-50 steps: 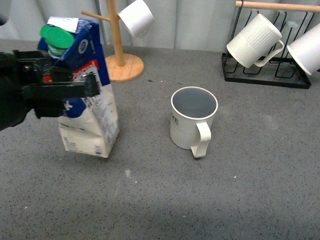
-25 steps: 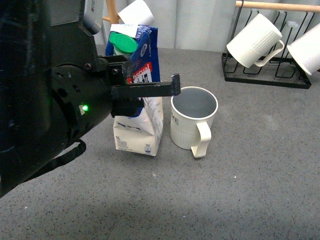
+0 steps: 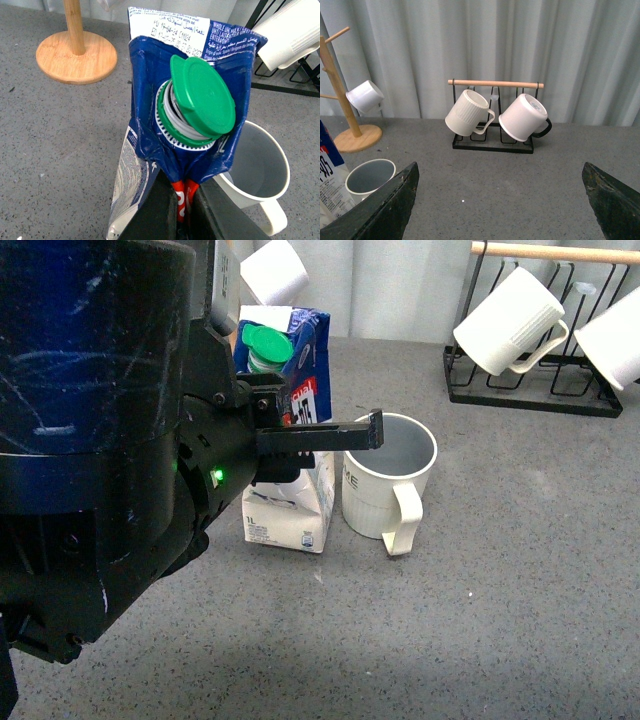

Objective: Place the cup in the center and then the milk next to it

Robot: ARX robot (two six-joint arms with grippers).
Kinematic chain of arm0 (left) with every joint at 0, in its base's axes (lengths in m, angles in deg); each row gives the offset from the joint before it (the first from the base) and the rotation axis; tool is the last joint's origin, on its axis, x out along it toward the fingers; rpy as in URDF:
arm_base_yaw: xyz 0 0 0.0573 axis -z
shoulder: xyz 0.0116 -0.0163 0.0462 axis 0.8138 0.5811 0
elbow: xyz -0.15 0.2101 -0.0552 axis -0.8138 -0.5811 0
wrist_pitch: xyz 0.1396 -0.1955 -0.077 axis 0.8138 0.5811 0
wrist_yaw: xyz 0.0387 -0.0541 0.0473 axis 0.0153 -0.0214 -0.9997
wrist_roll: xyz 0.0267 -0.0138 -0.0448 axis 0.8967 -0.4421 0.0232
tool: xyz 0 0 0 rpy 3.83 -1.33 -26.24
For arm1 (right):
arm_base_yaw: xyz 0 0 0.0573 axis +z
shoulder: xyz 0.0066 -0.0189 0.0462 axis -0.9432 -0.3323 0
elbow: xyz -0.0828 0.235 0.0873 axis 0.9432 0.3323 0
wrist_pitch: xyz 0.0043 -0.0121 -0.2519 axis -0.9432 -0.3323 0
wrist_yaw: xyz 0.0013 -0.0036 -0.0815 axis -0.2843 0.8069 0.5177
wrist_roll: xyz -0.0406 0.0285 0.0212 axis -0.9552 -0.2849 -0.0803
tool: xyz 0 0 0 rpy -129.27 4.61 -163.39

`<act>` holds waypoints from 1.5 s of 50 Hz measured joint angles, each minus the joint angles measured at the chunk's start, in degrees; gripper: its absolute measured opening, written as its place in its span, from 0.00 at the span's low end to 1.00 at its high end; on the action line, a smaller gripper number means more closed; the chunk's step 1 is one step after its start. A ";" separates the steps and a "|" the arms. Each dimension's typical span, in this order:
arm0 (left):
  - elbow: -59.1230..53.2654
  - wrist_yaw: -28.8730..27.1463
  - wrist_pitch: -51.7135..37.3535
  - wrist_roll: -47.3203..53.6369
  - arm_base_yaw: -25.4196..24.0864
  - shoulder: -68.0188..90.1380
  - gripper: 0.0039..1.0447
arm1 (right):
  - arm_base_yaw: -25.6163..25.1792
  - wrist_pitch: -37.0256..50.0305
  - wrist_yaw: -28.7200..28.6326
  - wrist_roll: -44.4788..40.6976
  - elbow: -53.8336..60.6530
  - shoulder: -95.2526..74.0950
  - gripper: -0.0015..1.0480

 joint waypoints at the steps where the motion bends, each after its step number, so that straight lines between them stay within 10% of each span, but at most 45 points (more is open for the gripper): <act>1: 0.00 0.00 -0.26 0.15 0.00 0.17 0.04 | 0.00 0.00 0.00 0.00 0.00 0.00 0.91; 7: -0.02 -0.26 -1.11 0.35 -0.02 0.50 0.04 | 0.00 0.00 0.00 0.00 0.00 0.00 0.91; 40: -0.61 0.44 0.31 0.39 -0.31 -4.66 0.96 | 0.00 0.00 0.00 0.00 0.00 0.00 0.91; 69: -4.04 0.02 9.03 1.05 -19.69 -16.50 0.94 | 0.00 0.00 -0.02 -0.02 0.00 0.00 0.91; 75: -9.68 8.52 -7.78 10.49 -21.51 -16.24 0.75 | 0.00 0.00 0.00 0.00 0.00 0.00 0.91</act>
